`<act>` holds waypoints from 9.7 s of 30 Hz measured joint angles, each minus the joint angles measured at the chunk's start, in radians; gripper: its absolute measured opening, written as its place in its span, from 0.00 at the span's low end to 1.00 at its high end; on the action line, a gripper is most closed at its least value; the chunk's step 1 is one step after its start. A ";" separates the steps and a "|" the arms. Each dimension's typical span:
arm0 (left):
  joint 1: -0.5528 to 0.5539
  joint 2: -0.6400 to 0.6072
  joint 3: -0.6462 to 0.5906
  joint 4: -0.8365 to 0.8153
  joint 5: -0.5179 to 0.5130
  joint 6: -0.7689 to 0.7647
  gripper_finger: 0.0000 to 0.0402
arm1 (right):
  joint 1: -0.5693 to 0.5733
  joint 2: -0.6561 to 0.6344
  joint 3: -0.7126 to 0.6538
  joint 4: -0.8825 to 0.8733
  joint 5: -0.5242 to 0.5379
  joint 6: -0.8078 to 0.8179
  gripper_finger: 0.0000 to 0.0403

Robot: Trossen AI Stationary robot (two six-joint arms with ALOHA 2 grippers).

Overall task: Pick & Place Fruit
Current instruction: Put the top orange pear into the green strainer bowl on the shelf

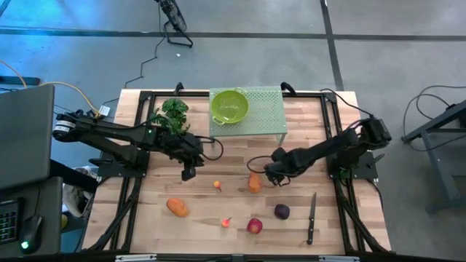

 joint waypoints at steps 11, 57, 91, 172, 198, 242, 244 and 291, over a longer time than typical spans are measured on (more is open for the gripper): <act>0.000 0.000 0.000 -0.003 0.000 0.000 0.19 | -0.016 -0.002 -0.045 0.073 -0.034 0.015 0.49; 0.000 0.000 0.000 -0.006 -0.004 0.000 0.19 | -0.013 -0.312 -0.048 0.466 -0.053 -0.303 0.25; 0.000 0.000 0.000 -0.006 -0.003 0.000 0.18 | -0.271 -0.312 -0.047 1.382 -0.030 -0.982 0.25; 0.000 0.000 0.000 -0.010 -0.029 0.000 0.19 | -0.481 -0.119 0.180 0.910 -0.019 -1.086 0.36; 0.000 0.000 0.000 -0.014 -0.047 0.000 0.25 | -0.464 -0.397 0.179 0.625 -0.010 -1.114 0.40; -0.136 0.244 -0.001 0.231 -0.042 0.448 0.67 | -0.045 -0.815 -0.388 0.646 0.019 -0.807 0.40; -0.140 0.271 0.002 0.244 -0.042 0.455 0.67 | -0.035 -0.837 -0.413 0.656 0.019 -0.797 0.40; -0.138 0.571 0.001 0.411 0.019 0.562 0.48 | -0.008 -0.881 -0.488 0.764 0.019 -0.770 0.40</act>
